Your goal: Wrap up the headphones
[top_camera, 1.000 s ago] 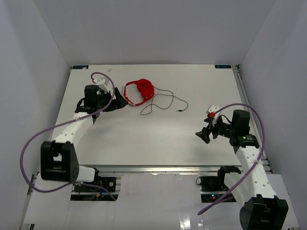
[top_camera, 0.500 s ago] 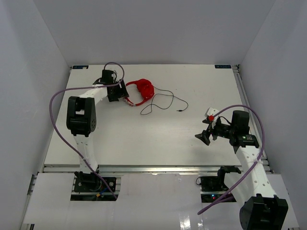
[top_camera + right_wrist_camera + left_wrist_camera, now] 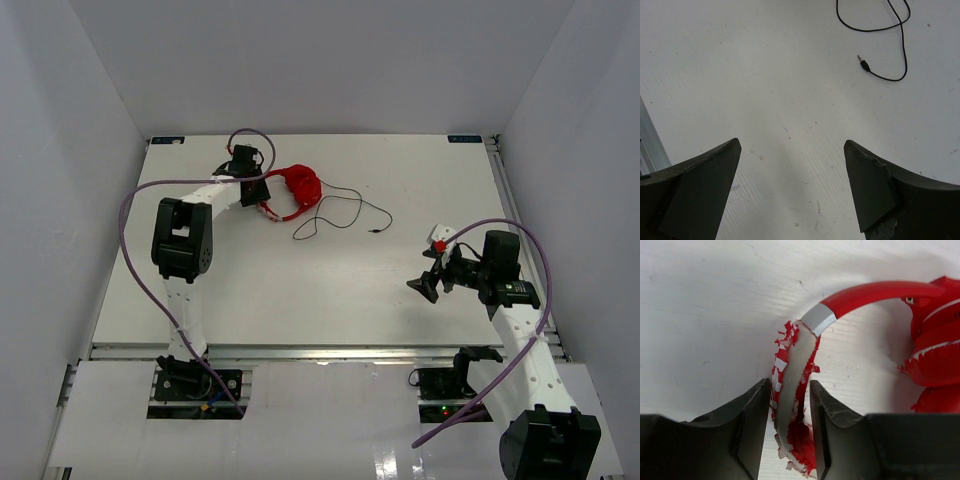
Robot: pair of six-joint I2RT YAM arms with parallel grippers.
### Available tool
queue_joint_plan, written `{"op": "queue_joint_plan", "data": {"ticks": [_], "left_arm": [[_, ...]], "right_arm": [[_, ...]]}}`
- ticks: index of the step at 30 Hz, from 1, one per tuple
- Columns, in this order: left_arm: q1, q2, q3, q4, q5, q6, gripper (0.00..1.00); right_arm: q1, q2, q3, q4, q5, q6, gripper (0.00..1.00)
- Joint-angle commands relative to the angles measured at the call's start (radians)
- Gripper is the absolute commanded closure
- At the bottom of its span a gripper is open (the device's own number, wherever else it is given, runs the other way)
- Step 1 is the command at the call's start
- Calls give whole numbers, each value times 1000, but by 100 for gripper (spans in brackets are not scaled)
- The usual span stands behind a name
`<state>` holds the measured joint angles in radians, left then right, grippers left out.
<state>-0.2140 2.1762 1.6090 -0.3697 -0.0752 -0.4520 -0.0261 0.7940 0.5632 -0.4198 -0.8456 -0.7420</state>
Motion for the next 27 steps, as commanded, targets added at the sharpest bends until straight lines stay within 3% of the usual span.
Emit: {"op": "queue_joint_plan", "data": {"ticks": [1,3,5,8,10,14,18,23,27], "left_arm": [[-21,-27,-83,-60,-50,-7,80],[-22,-61,-87,-58,-39,-8,94],[-26,-123,-98,-57,-16,-4,100],[-41,-280,-159,-53,22,33,100],[-50,-415,-234,-54,69,64,100],[-51,-655,-353,-76,163,87,100],[-54,-857,-364,-148,246,58,100],[-61,-966,-306,-259,305,29,100],[-63,-1000,-243,-317,311,25,100]], "right_arm": [[-6,2,23,-7,-9,-2,10],[-8,-3,17,-10,-12,-4,10],[-12,-18,11,-27,-25,-16,10],[-14,-50,2,-60,-122,-73,10],[-6,-82,-20,26,-158,-20,10],[25,-87,-34,320,-114,225,10],[109,68,58,498,-158,394,10],[316,221,260,472,-120,279,10],[378,315,403,542,-74,356,10]]}}
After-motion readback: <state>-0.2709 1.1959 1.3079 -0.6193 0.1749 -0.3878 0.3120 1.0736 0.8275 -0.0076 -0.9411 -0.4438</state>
